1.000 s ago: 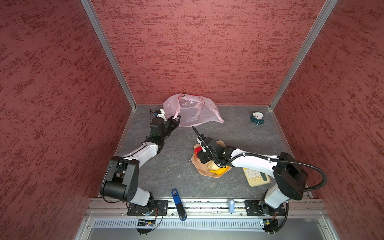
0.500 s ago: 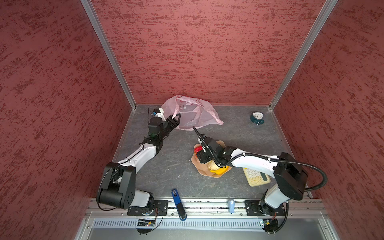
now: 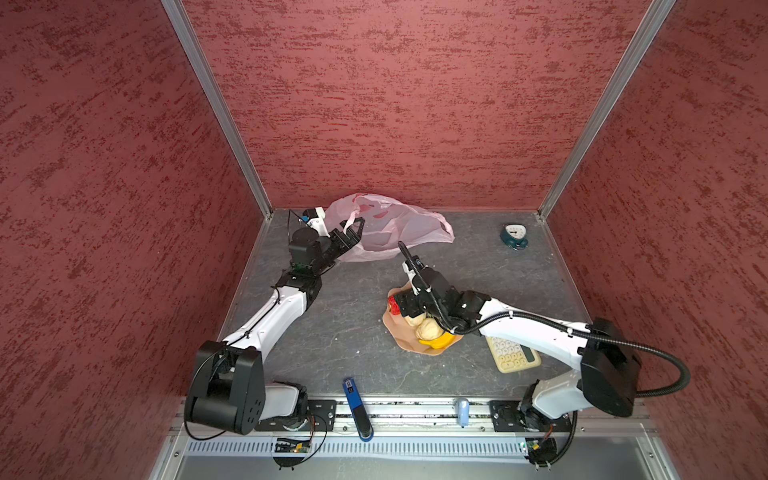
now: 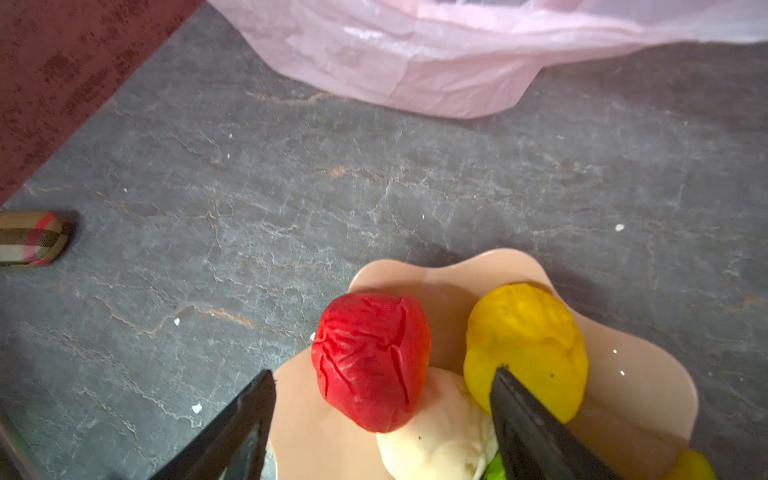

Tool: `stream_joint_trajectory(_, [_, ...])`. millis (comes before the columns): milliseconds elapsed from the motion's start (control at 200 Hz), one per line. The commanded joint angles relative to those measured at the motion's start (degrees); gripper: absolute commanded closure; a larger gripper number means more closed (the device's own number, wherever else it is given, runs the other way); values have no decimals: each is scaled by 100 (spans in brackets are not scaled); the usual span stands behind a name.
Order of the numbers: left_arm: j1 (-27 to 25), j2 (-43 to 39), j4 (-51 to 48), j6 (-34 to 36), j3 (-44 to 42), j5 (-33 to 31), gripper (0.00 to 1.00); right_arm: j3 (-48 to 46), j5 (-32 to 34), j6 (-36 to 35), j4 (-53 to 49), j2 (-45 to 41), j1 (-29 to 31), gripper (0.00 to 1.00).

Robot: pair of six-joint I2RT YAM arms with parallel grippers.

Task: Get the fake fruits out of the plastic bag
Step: 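Open the right gripper to release the apple and raise both grippers away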

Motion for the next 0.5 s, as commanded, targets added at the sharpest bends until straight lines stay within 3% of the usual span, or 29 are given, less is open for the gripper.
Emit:
stream_joint_trajectory(0, [55, -168, -549, 246, 341, 469, 0, -74, 255, 66, 192, -172, 8, 17])
stream_joint_trajectory(155, [244, 138, -2884, 567, 1392, 930, 0, 39, 314, 29, 77, -470, -36, 16])
stream_joint_trajectory(265, [492, 832, -4321, 804, 2265, 1684, 0, 92, 349, -11, -6, -710, -129, 14])
stream_joint_trajectory(321, [564, 1079, -4557, 769, 2495, 2270, 0, 174, 340, -54, -131, -804, -183, 14])
stream_joint_trajectory(416, [622, 1316, -4105, 171, 2471, 3637, 0, 229, 284, -134, -248, -989, -303, 13])
stream_joint_trajectory(496, [549, 1331, -4698, 406, 2736, 3704, 0, 217, 130, -148, -257, -1117, -454, 13])
